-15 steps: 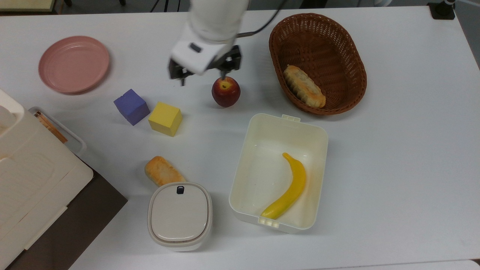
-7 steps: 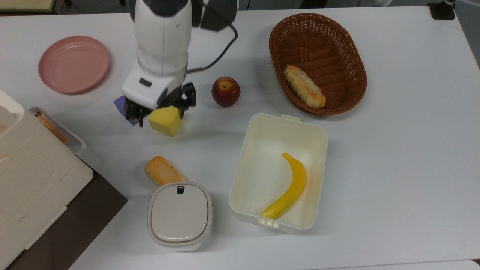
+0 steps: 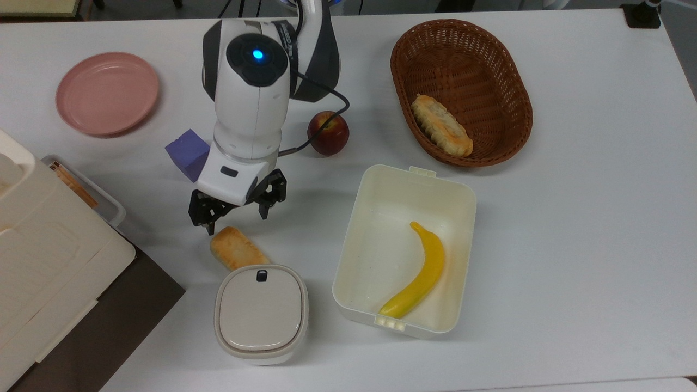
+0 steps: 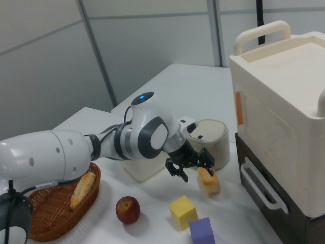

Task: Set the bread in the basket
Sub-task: 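Lower the gripper and grasp the small toasted bread slice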

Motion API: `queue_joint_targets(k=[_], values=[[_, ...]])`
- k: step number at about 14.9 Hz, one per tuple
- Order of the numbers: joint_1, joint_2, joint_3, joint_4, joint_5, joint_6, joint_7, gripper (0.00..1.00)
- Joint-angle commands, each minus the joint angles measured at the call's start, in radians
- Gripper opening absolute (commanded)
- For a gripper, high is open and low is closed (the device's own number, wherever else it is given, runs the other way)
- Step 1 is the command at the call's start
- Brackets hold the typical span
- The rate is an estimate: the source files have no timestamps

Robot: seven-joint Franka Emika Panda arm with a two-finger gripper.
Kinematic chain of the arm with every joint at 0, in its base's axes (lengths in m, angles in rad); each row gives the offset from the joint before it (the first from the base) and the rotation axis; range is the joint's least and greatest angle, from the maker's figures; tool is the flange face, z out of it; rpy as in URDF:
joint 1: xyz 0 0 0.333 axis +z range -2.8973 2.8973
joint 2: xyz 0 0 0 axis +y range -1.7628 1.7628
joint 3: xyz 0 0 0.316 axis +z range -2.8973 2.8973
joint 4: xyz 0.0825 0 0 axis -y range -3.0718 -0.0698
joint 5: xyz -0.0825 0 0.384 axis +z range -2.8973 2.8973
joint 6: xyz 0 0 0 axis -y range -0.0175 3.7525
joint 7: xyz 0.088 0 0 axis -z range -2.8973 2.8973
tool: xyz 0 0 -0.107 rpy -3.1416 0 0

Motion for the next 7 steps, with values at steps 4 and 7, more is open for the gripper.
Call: queue_joint_targets(k=[4, 7], values=[[0.002, 0.068, -0.008, -0.006, -0.093, 0.119, -0.005, 0.91], [0.001, 0.062, -0.008, -0.002, -0.089, 0.121, -0.002, 0.35]])
